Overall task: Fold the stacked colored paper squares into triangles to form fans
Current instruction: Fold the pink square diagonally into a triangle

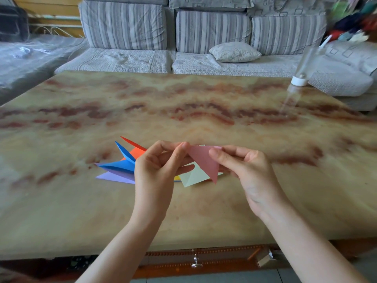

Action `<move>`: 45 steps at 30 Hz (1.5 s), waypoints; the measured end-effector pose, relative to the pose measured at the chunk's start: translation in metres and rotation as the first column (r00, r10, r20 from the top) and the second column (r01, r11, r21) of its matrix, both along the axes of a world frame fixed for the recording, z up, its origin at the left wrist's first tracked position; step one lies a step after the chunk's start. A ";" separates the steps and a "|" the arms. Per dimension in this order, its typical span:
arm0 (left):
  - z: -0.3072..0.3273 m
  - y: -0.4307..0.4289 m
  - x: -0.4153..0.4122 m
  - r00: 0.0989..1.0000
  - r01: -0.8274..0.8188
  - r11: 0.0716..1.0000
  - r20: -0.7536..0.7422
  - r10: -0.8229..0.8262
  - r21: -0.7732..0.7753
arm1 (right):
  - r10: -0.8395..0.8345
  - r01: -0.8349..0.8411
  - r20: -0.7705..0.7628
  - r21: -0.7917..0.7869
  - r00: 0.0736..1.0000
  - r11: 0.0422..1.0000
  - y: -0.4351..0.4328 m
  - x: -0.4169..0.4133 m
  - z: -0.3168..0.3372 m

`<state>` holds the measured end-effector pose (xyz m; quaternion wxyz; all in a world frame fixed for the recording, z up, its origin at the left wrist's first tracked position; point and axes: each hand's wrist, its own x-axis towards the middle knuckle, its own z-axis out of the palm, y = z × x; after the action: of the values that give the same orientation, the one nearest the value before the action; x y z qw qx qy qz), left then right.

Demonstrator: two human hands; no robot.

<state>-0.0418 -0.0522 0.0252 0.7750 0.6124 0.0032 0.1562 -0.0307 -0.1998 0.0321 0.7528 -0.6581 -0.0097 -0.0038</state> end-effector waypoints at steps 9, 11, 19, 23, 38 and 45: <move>-0.001 0.002 0.003 0.998 0.056 0.998 -0.036 -0.055 0.038 | -0.035 0.038 0.061 -0.051 0.998 0.998 -0.001 0.000 -0.001; 0.000 0.004 0.005 0.994 0.098 0.991 -0.046 -0.094 0.090 | -0.040 0.045 0.069 -0.072 0.997 0.996 -0.002 0.000 -0.001; 0.001 0.013 0.007 0.982 0.180 0.884 -0.022 -0.189 0.432 | 0.026 -0.004 0.114 -0.190 0.993 0.982 0.001 -0.003 -0.003; -0.003 0.010 0.008 0.993 0.087 0.907 0.041 -0.114 0.413 | 0.056 -0.037 0.113 -0.169 0.992 0.985 0.000 -0.003 0.000; -0.005 0.003 0.005 0.995 0.068 0.954 0.056 -0.088 0.291 | -0.004 0.017 0.180 -0.074 0.984 0.997 0.002 -0.002 0.000; -0.005 0.002 0.003 0.992 0.104 0.965 0.042 -0.118 0.240 | 0.026 -0.017 0.160 -0.056 0.987 0.998 -0.001 -0.001 0.003</move>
<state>-0.0385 -0.0502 0.0202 0.7034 0.6953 -0.0716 0.1289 -0.0317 -0.2006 0.0350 0.7313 -0.6760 -0.0773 -0.0484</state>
